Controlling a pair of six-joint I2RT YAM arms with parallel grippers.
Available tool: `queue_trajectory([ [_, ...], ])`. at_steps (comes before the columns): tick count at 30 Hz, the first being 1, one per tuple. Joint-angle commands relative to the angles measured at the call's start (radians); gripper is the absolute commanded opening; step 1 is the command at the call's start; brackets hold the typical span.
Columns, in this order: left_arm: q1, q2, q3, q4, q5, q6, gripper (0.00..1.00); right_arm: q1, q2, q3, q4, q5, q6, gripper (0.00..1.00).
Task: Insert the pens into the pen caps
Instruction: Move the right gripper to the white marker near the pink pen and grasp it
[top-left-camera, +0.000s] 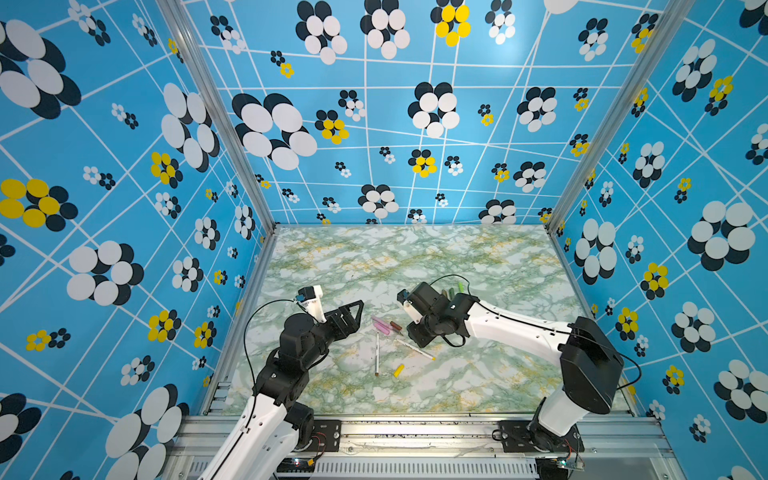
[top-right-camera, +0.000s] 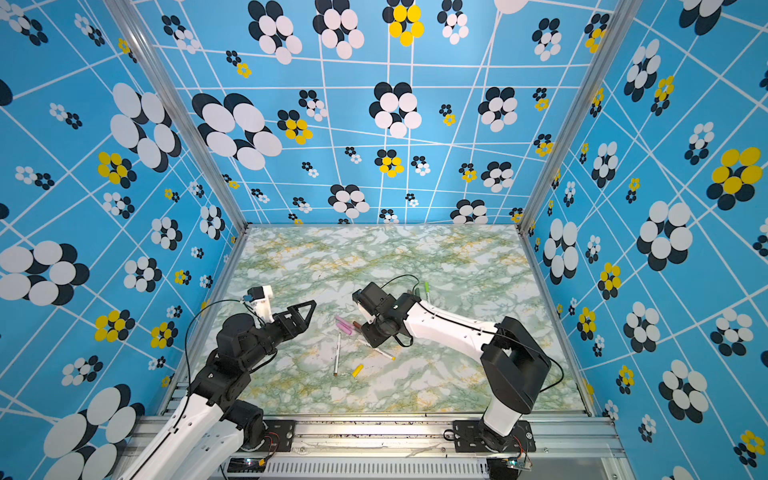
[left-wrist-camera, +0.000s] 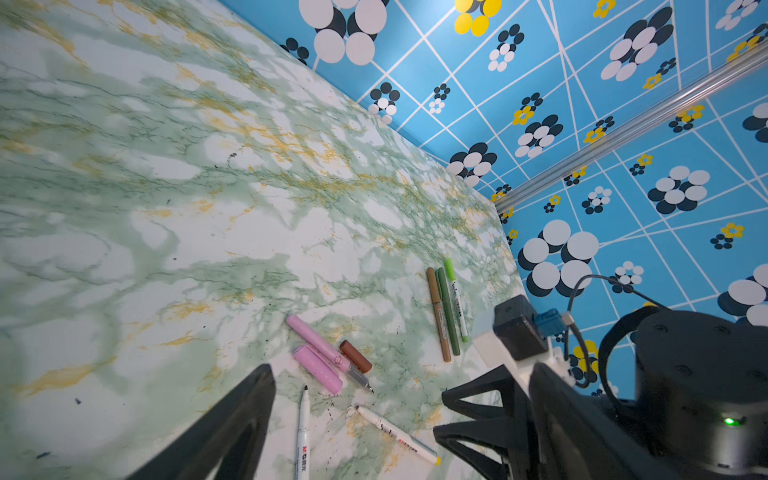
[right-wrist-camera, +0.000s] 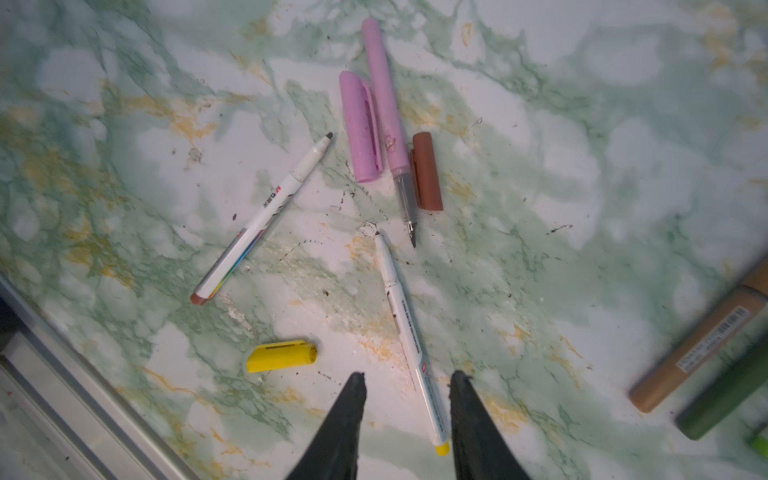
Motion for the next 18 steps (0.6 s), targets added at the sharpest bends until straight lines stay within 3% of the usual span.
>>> queue_trajectory([
  [1,0.01,-0.056,-0.027,-0.056,-0.047,-0.026,0.97,0.02,0.042,0.013,-0.008,0.027,-0.042,0.38],
  [8,0.016,-0.121,-0.056,-0.09,-0.069,-0.042,0.98,0.04,0.109,0.028,-0.015,0.037,-0.055,0.38],
  [18,0.027,-0.076,-0.033,-0.084,-0.021,-0.025,1.0,0.04,0.174,0.032,-0.011,0.065,-0.047,0.37],
])
